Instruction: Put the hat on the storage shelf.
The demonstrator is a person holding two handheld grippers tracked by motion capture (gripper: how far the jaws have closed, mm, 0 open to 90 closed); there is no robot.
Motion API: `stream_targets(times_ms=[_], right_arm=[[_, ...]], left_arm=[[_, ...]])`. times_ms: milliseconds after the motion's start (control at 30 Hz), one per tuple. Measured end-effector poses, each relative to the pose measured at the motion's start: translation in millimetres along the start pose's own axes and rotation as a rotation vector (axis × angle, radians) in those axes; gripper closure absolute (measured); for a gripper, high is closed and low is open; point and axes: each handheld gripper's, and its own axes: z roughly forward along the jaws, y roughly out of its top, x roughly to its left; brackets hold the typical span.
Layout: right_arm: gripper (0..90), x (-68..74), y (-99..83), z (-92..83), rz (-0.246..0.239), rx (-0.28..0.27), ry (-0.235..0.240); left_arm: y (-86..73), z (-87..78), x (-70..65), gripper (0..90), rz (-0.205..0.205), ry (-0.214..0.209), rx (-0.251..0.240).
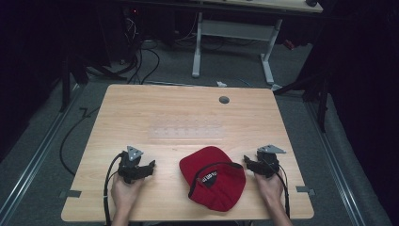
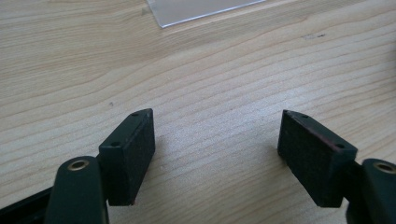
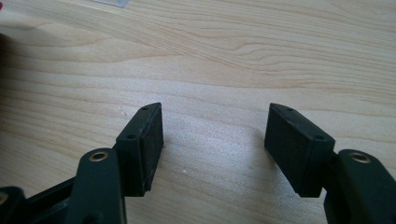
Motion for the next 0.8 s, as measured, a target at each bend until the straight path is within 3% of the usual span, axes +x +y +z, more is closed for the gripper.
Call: stream_targets(times_ms=[400,800], right_arm=[[46.7,-9.0,-3.0,-10.8,0.07,-0.035,0.056],[43.9,-13.9,-5.0,-37.2,0.102,-0.093,0.13]], left_arm=[[-0.2,0.1,-0.1,27.1,0.002,-0.002,0.001],[-0.3,0.1,-0.2,26.7,0.003,-0.001,0.001]])
